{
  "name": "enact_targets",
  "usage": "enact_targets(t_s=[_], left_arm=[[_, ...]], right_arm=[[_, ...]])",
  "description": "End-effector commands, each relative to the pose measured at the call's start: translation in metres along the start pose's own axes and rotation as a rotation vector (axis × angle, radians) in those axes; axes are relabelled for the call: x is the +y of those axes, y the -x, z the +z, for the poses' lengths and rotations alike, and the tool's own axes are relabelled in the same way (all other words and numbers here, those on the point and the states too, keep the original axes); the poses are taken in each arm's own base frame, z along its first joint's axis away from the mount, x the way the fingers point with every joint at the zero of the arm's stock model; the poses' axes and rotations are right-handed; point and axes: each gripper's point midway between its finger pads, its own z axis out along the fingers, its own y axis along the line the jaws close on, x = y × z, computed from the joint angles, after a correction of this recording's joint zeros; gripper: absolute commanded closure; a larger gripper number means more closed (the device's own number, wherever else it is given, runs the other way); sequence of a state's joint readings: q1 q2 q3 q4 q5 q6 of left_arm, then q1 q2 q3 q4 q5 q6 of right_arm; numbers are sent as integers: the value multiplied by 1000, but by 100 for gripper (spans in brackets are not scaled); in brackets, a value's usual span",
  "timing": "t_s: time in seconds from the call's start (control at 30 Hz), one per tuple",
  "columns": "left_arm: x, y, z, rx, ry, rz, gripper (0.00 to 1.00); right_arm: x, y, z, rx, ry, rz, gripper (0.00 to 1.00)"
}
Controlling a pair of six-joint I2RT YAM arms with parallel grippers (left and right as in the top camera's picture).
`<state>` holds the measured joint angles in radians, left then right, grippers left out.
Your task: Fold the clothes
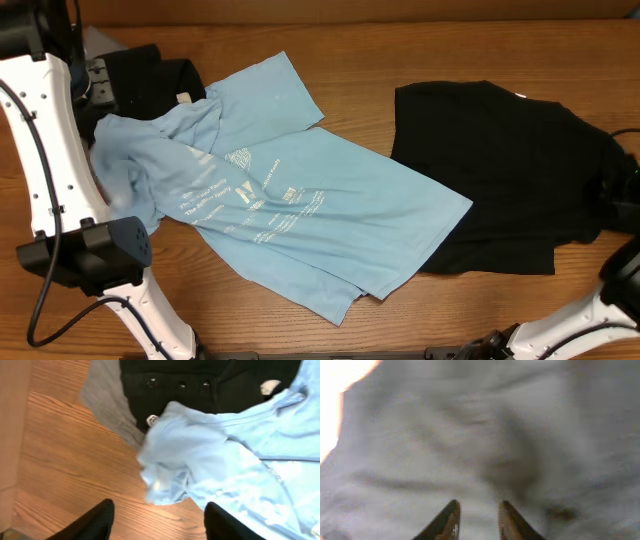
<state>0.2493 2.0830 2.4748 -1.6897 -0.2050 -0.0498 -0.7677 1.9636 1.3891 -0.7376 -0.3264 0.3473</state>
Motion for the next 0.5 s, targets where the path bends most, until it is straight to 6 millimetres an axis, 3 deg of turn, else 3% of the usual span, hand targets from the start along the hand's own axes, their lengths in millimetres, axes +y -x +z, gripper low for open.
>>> enact_targets(t_s=[0.0,0.07,0.13,0.3,0.47], left_arm=[[-14,1,-16,-41,-42,25,38],[-25,1,-21,-52,-77,42,39],[-37,0,-30,-70,-120,71,39],[-56,-5,-57,-131,-146,121,37],[-70,-12,-83,-192,-170,161,30]], right_arm=[[95,-1,-77,-81,299,-180,69],[115,-21,-85,-45,324,-193,69],[122,-44,-79,15,290,-186,70],[88,-120,-48,212,-42,-106,83],[54,-187,-26,369,-232,-160,84]])
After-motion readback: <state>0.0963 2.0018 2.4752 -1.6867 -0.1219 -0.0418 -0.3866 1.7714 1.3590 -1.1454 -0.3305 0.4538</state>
